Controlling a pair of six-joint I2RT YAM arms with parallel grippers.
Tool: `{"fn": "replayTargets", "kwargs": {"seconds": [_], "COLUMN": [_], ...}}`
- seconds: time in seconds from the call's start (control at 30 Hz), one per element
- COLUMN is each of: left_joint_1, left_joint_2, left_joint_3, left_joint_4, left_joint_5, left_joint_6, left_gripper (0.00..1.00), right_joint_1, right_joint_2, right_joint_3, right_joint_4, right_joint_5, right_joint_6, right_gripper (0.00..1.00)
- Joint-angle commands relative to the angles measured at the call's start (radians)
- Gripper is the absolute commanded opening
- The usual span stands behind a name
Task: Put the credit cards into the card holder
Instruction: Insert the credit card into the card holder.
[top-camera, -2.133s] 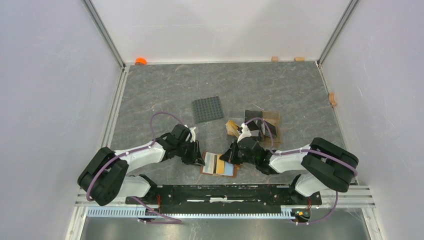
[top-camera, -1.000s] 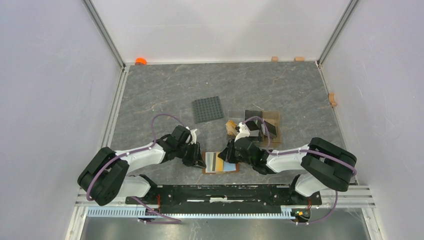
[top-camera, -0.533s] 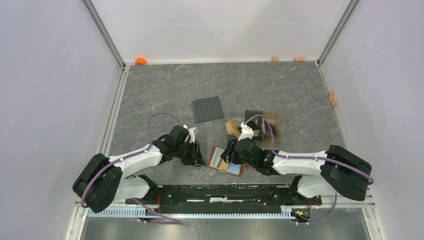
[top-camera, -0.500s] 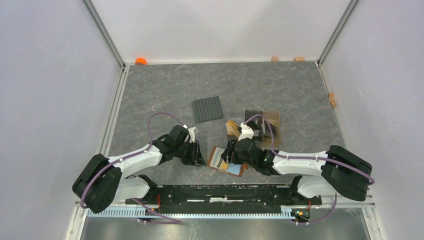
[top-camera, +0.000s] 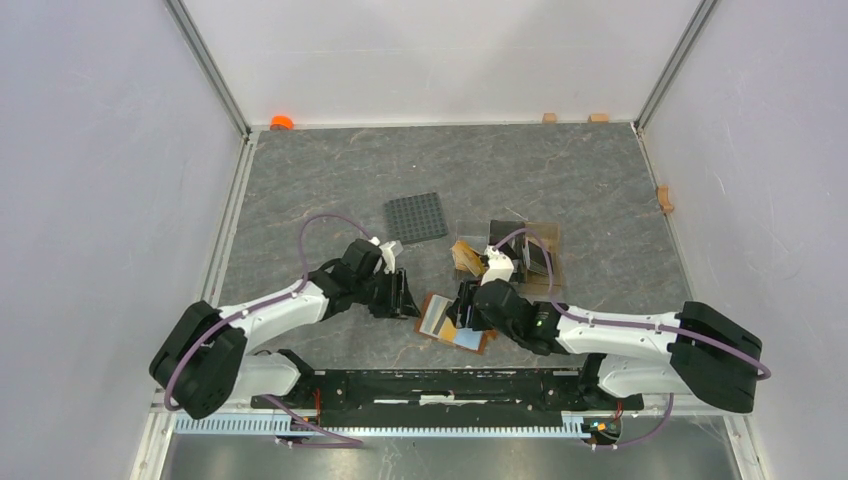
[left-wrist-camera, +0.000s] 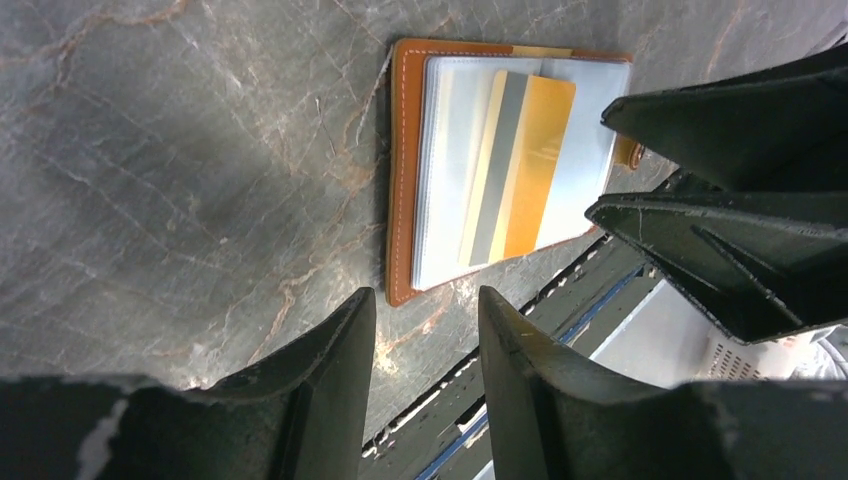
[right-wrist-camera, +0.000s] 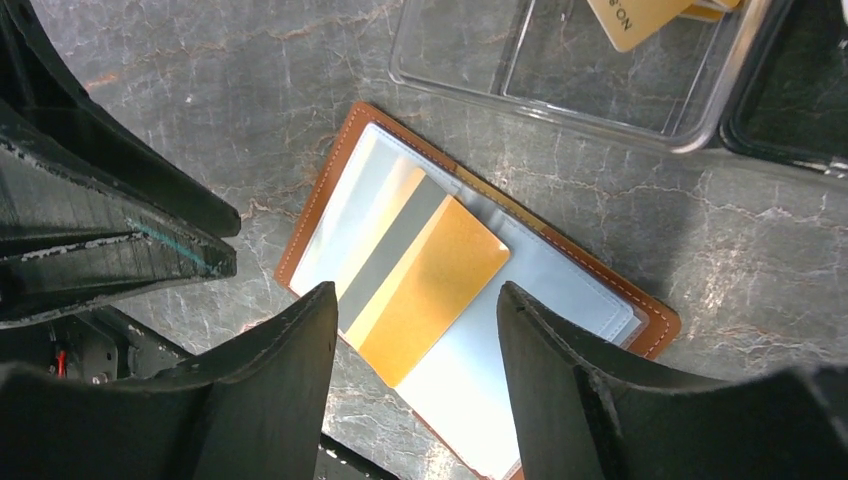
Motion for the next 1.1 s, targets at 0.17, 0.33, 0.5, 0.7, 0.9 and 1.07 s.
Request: {"fn": "replayTargets", "kwargs": {"seconds": [0.17, 0.33, 0.5, 0.7, 0.9, 1.07], "left_joint_1": [-0.005, -0.005, -0.005, -0.005, -0.006, -0.007], "left_joint_2": [0.135, 0.186, 0.2, 0.173, 0.129, 0.106], "left_joint_3": [0.065, 0.058, 0.035, 0.001, -0.029, -0.042], "left_joint_4": [0.13, 0.162, 0.169, 0.17, 0.198, 0.23], "left_joint_5": [0.032, 0.043, 0.05, 0.055, 0.057, 0.074], "left_joint_6": [-0.013, -0.012, -0.012, -0.035, -0.068, -0.091], "left_gripper": [0.43, 0.38, 0.32, 0.29, 0.28, 0.28], "right_joint_1": [-0.001, -0.018, -0.037, -0.037, -0.03, -0.025], "right_joint_2": [0.08, 0.121, 0.154, 0.222, 0.249, 0.251], "right_joint_3": [-0.009, -0.016, -0.012, 0.064, 0.081, 0.085], "right_joint_4": [0.064, 0.115, 0.197, 0.231, 0.259, 0.262], "right_joint_5": [-0.054, -0.087, -0.116, -0.157, -0.194, -0.196], "right_joint_6": [0.056, 0.062, 0.053, 0.013, 0.024, 0.019], "right_gripper": [0.61, 0.58, 0.53, 0.48, 0.47, 0.48]}}
